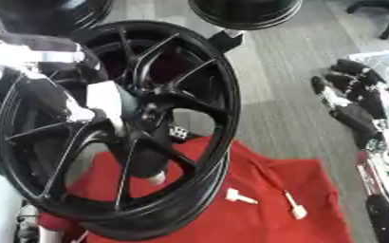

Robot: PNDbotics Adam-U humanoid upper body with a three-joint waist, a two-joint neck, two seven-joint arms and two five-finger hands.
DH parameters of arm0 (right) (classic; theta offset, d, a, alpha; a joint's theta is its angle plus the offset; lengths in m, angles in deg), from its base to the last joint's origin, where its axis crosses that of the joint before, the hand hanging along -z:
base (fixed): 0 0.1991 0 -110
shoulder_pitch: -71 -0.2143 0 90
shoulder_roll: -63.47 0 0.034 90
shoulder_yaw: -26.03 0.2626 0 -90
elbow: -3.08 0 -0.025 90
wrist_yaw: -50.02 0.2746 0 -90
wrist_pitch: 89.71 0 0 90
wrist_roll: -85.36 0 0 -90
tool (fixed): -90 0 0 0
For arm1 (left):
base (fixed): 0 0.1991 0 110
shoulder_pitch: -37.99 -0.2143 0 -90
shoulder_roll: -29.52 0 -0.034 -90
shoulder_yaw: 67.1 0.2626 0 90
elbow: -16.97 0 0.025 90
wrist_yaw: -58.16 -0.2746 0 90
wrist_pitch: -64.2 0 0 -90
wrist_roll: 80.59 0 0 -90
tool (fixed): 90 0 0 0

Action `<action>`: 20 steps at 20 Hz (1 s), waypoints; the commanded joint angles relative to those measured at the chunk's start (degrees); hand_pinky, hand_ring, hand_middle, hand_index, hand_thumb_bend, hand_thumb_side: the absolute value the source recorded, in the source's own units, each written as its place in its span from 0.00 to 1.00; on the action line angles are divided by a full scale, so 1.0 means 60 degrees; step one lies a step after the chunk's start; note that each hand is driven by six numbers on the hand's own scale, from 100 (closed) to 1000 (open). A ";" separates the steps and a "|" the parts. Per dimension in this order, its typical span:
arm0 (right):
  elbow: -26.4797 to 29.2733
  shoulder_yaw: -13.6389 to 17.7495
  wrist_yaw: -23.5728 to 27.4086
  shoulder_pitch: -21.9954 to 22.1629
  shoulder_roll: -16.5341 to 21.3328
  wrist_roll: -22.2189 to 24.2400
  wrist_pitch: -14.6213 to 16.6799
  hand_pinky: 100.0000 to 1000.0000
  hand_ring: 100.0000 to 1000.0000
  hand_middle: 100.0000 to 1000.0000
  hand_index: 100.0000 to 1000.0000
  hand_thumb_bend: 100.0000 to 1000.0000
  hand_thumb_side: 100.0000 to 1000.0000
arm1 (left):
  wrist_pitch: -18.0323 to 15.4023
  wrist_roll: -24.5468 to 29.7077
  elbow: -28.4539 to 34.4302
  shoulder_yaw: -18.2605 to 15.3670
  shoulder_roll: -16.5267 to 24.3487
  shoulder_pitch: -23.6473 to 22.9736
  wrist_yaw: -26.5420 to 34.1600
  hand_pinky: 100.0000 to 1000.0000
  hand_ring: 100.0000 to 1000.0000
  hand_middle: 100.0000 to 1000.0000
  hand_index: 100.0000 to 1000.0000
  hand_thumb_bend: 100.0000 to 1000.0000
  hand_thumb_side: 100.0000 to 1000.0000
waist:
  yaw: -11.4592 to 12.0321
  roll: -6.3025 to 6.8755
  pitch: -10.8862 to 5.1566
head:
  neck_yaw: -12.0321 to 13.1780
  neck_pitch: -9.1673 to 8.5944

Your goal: Pull the pin out of the wheel hub.

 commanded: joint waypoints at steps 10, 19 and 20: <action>0.0095 0.0045 0.0002 -0.0059 0.0213 -0.0031 0.0020 0.89 0.71 0.68 0.72 0.43 0.11 | 0.0781 0.0851 0.0164 0.0023 0.0176 0.0181 0.0046 0.72 0.67 0.57 0.44 0.07 0.00 | -0.0017 -0.0027 -0.0131 | 0.0019 -0.0019; 0.0083 0.0046 -0.0004 -0.0041 0.0217 -0.0036 0.0015 0.89 0.71 0.68 0.72 0.43 0.11 | 0.0748 0.0851 0.0640 -0.0381 0.0471 0.0436 0.0108 0.72 0.66 0.54 0.36 0.09 0.00 | -0.0003 -0.0018 -0.0144 | 0.0011 -0.0019; 0.0082 0.0048 -0.0003 -0.0040 0.0218 -0.0039 0.0016 0.89 0.71 0.68 0.72 0.42 0.11 | 0.0727 0.0851 0.0712 -0.0452 0.0530 0.0471 0.0134 0.72 0.66 0.54 0.36 0.09 0.00 | -0.0002 -0.0016 -0.0147 | 0.0010 -0.0019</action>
